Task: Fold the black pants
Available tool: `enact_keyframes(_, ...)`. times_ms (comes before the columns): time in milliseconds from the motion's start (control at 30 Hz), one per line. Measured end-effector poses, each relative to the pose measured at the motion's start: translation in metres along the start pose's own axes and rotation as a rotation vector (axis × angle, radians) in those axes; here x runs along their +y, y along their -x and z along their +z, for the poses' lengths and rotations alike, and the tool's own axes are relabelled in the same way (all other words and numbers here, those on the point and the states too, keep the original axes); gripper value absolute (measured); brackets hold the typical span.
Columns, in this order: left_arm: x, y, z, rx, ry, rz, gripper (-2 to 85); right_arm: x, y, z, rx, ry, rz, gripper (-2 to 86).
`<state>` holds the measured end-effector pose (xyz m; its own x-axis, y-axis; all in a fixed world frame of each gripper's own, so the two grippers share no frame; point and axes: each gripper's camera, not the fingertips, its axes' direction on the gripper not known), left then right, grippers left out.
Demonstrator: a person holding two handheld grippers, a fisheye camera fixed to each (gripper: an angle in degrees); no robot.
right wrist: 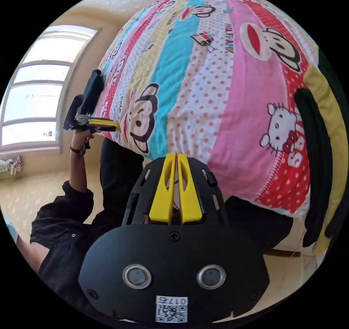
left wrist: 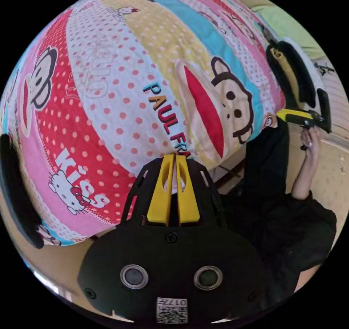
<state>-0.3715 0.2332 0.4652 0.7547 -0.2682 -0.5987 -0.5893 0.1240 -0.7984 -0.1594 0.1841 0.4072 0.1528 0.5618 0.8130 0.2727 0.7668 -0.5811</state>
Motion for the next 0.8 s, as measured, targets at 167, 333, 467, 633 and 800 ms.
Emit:
enact_keyframes(167, -0.042, -0.027, 0.034, -0.119, 0.176, 0.056, -0.7, 0.076, -0.039, -0.056, -0.071, -0.135, 0.113, 0.6)
enact_keyframes(333, -0.074, -0.019, 0.067, -0.061, 0.289, 0.051, -0.6, 0.169, -0.054, -0.159, -0.104, -0.485, 0.134, 0.9)
enact_keyframes(467, -0.090, -0.011, 0.092, -0.024, 0.322, 0.017, -0.5, 0.227, -0.073, -0.215, -0.047, -0.754, 0.187, 1.7)
enact_keyframes(633, -0.104, -0.007, 0.117, -0.020, 0.350, 0.003, -0.5, 0.265, -0.127, -0.275, -0.062, -0.932, 0.321, 5.7)
enact_keyframes(800, -0.110, -0.004, 0.141, -0.041, 0.333, -0.012, -0.5, 0.268, -0.170, -0.323, -0.037, -0.985, 0.380, 7.7)
